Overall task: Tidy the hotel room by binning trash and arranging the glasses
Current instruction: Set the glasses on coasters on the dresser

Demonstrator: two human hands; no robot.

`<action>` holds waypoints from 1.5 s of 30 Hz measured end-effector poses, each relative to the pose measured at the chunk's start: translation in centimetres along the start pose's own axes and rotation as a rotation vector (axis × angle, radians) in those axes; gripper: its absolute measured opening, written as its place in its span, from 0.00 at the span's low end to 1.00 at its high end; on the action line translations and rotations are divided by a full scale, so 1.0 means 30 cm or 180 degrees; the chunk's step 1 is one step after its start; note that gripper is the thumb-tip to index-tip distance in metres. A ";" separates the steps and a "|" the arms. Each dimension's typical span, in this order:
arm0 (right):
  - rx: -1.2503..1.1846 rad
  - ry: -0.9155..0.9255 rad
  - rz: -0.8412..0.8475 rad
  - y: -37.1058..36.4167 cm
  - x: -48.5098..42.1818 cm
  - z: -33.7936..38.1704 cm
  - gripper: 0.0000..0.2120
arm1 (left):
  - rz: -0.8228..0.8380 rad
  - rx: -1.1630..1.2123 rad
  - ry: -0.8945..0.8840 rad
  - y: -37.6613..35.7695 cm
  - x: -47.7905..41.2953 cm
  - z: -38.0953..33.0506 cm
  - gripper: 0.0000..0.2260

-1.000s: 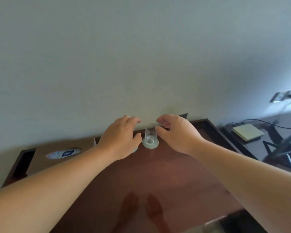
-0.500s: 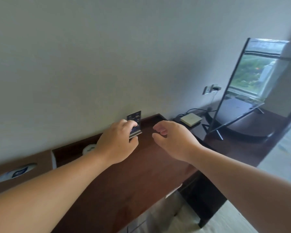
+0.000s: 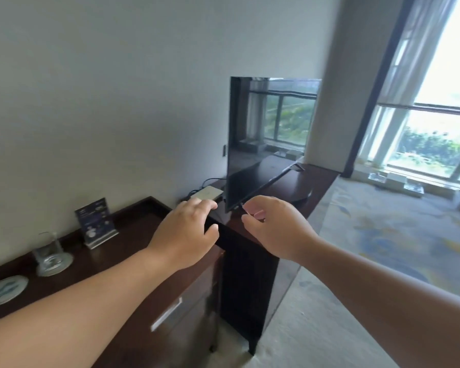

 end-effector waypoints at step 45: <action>0.0682 -0.2497 -0.2425 1.275 0.940 -1.107 0.18 | 0.0684 0.1516 -0.3406 -0.479 -0.332 -2.132 0.20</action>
Point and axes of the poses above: each hand's wrist, its own x-axis away from the middle knuckle, its own y-axis out of the back of the hand, z = x × y, the point moved 6 cm from there along -x, towards the middle knuckle, and after that the axes turned 12 degrees about -x, right-handed, at the moved point
